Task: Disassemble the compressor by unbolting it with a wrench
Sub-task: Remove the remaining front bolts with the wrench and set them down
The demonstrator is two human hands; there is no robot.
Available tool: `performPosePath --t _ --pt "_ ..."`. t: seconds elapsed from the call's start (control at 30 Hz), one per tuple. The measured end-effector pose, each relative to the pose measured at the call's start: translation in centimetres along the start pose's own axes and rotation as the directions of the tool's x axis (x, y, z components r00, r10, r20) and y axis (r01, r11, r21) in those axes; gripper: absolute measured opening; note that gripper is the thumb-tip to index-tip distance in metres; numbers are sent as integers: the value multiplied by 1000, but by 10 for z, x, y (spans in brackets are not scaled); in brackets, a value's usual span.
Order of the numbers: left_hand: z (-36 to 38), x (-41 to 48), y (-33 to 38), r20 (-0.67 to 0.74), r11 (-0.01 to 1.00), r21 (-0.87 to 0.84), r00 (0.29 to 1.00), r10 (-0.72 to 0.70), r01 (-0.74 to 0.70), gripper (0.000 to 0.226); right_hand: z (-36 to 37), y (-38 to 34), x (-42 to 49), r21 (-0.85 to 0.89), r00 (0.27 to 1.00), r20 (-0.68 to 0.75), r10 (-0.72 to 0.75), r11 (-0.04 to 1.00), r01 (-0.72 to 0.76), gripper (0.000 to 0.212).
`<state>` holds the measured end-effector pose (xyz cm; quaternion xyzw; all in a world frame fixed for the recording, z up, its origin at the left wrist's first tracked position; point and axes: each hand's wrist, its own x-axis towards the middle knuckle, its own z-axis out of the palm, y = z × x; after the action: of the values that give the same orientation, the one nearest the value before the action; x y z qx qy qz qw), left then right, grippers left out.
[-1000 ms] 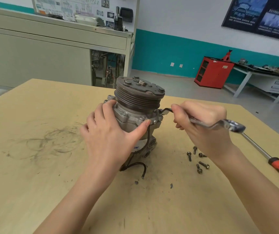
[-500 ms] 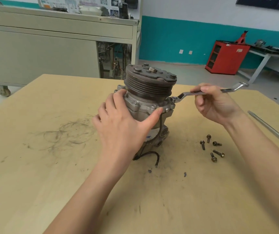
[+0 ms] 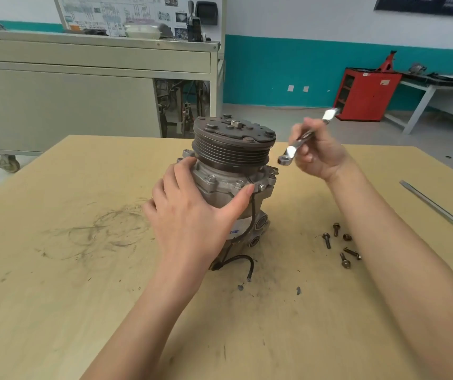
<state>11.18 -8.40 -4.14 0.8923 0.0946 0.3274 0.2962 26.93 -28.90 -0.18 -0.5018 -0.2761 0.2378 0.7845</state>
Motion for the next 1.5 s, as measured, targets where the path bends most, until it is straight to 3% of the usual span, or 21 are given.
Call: performPosePath --t 0.1,0.2,0.27,0.33,0.53,0.7,0.73,0.77,0.83,0.9,0.97,1.03,1.13,1.23,1.3,1.4,1.5 --pt "0 0 0 -1 1000 3 1000 -7 7 100 11 -27 -25 -255 924 -357 -136 966 44 53" --pt "1 0 -1 -5 1000 -2 1000 -10 10 100 41 -31 -50 -607 790 -462 -403 793 49 49" --pt "1 0 -1 -5 1000 3 1000 -11 11 100 68 -20 -64 -746 743 -396 -540 661 83 43" --pt "1 0 -1 -2 1000 7 1000 -8 8 100 92 -9 -71 -837 741 -292 -605 536 107 40" --pt "1 1 -2 2 1000 3 1000 -6 6 99 131 0 -77 -970 766 -102 -635 235 65 49" --pt "1 1 -2 2 1000 6 1000 -2 2 99 131 22 -88 -985 709 174 -683 -134 113 29" --pt "1 1 -3 4 1000 5 1000 -3 3 99 128 27 -90 -986 694 169 -700 -116 124 26" --pt "1 1 -3 6 1000 4 1000 -6 6 99 122 30 -92 -989 691 119 -713 -27 143 23" --pt "0 1 -2 7 1000 2 1000 -12 12 101 106 26 -93 -938 738 -58 -672 290 190 20" --pt "0 1 -1 8 1000 10 1000 -9 9 102 81 14 -89 -781 826 -187 -532 591 204 22" --pt "0 1 -1 9 1000 21 1000 -8 8 102 53 3 -76 -584 905 -199 -375 787 198 31" --pt "-1 0 0 15 1000 21 1000 -11 11 103 29 0 -55 -390 964 -129 -230 906 164 32" --pt "0 1 0 7 1000 21 1000 -13 13 103 10 8 -18 -122 995 89 -43 991 54 13" --pt "0 1 1 6 1000 17 1000 -9 9 103 -1 23 13 115 949 315 24 991 -63 17" --pt "0 1 1 5 1000 15 1000 -11 11 103 -5 28 20 244 936 350 26 963 -118 21" --pt "-1 0 0 10 1000 18 1000 -12 11 103 -1 18 8 114 966 259 -13 993 -17 18" --pt "-2 0 -1 10 1000 20 1000 -11 11 102 15 -11 -19 -148 993 -17 -117 983 114 26"
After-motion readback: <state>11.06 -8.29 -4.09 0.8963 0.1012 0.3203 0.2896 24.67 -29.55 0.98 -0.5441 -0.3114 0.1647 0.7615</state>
